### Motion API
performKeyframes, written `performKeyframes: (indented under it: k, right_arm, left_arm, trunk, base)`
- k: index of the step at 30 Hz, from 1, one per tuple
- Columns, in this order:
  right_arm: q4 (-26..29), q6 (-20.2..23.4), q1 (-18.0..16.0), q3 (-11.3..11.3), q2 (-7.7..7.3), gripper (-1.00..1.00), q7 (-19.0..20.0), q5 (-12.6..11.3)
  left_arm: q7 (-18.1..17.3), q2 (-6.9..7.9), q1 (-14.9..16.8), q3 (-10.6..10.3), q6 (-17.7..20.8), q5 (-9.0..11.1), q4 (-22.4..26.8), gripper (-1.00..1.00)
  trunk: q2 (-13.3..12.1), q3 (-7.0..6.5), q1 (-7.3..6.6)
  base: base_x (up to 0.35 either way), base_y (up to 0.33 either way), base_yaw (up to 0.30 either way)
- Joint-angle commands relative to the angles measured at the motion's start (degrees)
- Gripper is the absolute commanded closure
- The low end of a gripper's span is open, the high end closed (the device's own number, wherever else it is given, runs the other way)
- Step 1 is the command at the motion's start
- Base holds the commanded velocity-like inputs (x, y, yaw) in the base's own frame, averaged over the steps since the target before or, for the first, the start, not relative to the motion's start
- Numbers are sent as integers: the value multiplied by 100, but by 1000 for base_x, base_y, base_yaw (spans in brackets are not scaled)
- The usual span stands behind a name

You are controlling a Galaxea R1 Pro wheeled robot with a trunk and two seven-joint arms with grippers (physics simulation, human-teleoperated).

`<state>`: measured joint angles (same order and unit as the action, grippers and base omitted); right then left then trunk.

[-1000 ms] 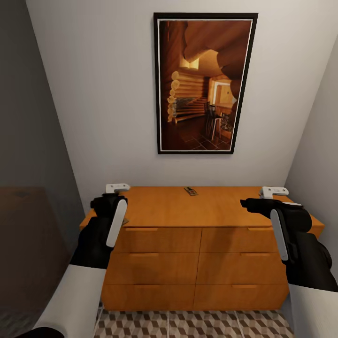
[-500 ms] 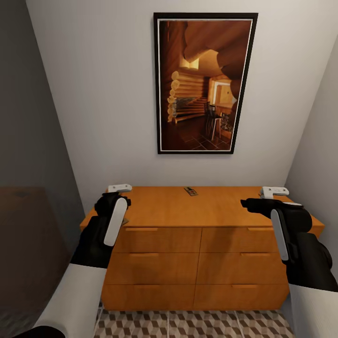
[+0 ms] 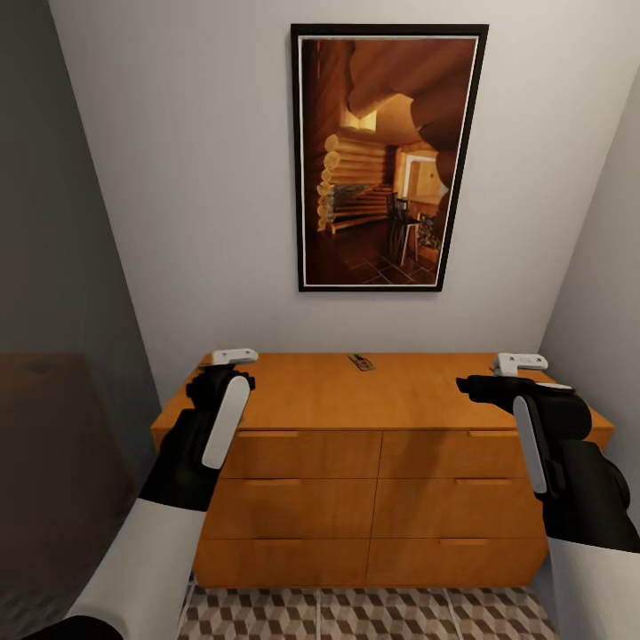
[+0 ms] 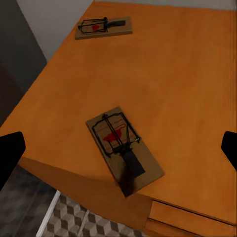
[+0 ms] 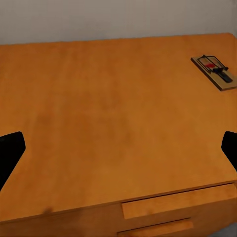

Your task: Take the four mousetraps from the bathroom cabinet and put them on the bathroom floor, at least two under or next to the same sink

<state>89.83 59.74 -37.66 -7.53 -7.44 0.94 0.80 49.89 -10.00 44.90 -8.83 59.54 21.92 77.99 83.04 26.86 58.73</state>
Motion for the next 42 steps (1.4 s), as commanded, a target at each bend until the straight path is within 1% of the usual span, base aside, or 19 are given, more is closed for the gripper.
performKeyframes:
  k: [1,6,7,11,15,16,21,28,33,42]
  right_arm:
    - [5,26,-5,-1,-3,-100,10,8]
    - [7,26,-5,-3,-9,-100,7,11]
    - [7,26,-5,-3,-9,-100,7,11]
    - [8,26,-5,-8,-22,-100,4,15]
    - [8,26,-5,-15,-119,-100,5,16]
    - [8,26,-5,-15,-119,-100,5,16]
    - [8,26,-5,-19,-259,-100,13,11]
    - [7,26,-5,-30,-331,-100,19,9]
    - [5,26,-5,-35,-347,-100,18,5]
    - [4,26,-5,-52,-365,-100,16,7]
  left_arm:
    - [63,0,6,-23,14,78,4,-100]
    - [85,0,8,-70,2,228,5,-100]
    - [85,0,8,-70,2,228,5,-100]
    - [144,0,9,-90,-4,385,5,-100]
    - [268,0,5,-105,-9,559,5,-100]
    - [268,0,5,-105,-9,559,5,-100]
    - [439,0,7,-121,-12,793,5,-100]
    - [532,0,8,-130,-12,1089,9,-100]
    - [549,0,6,-132,-12,1176,13,-100]
    - [555,0,6,-132,-12,1205,14,-100]
  trunk:
    - [4,7,0]
    - [4,7,0]
    - [4,7,0]
    - [4,7,0]
    - [4,7,0]
    - [4,7,0]
    - [4,7,0]
    - [4,7,0]
    - [4,7,0]
    - [4,7,0]
  base:
    - [0,0,0]
    - [0,0,0]
    - [0,0,0]
    - [0,0,0]
    - [0,0,0]
    - [0,0,0]
    - [0,0,30]
    - [0,0,173]
    - [0,0,124]
    - [0,0,36]
